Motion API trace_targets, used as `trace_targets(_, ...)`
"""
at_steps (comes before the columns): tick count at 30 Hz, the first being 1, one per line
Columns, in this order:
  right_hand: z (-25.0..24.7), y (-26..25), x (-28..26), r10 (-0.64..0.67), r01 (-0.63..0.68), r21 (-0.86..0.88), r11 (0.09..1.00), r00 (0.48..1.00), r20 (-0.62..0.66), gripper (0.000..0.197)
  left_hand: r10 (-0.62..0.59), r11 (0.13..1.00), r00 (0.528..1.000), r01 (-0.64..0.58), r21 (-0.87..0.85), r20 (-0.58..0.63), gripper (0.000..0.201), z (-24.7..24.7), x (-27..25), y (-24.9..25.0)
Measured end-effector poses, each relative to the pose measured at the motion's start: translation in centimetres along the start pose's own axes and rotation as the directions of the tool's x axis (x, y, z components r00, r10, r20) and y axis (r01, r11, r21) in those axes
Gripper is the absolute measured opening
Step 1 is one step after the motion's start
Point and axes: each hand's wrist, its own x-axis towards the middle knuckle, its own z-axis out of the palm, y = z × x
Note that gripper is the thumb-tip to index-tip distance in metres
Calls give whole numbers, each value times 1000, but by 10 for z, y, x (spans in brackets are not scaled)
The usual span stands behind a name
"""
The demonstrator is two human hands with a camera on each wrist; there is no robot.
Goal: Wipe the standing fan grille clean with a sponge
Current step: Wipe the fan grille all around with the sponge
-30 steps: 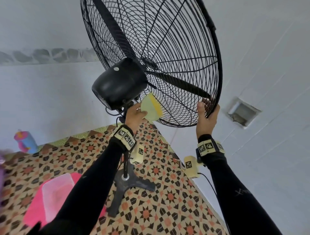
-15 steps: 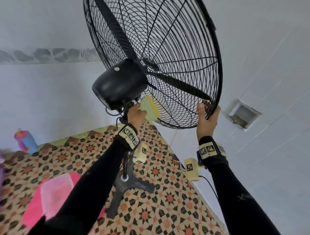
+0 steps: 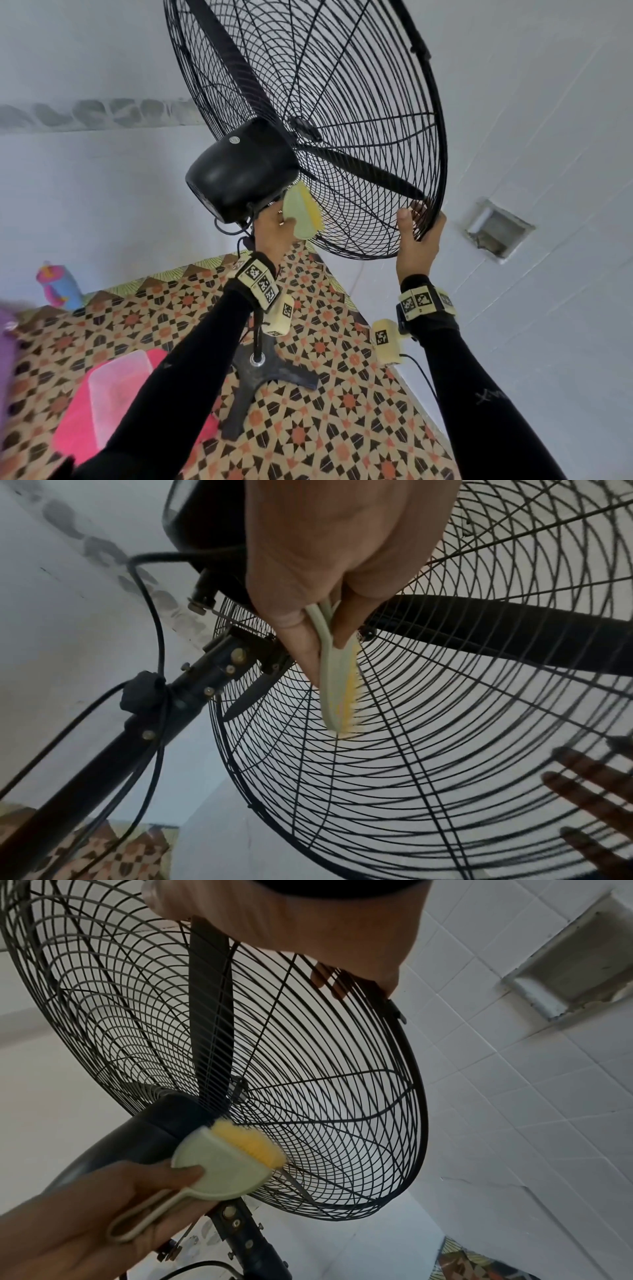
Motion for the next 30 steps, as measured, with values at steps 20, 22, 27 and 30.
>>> trace_targets(20, -3, 0, 0, 21, -21, -5, 1000, 1000, 21, 91, -14, 999, 999, 16, 43, -35, 44, 7, 7, 12)
trace_targets(22, -1, 1, -1, 13, -13, -4, 1000, 1000, 5, 91, 42, 999, 999, -42, 6, -33, 45, 5, -1, 14)
trace_targets(27, 2, 0, -1, 20, -20, -18, 1000, 1000, -4, 90, -79, 996, 996, 78, -38, -31, 43, 1, 7, 11)
trace_targets(30, -1, 0, -1, 21, -21, -12, 1000, 1000, 5, 93, -69, 988, 997, 71, -137, 23, 49, -5, -1, 13)
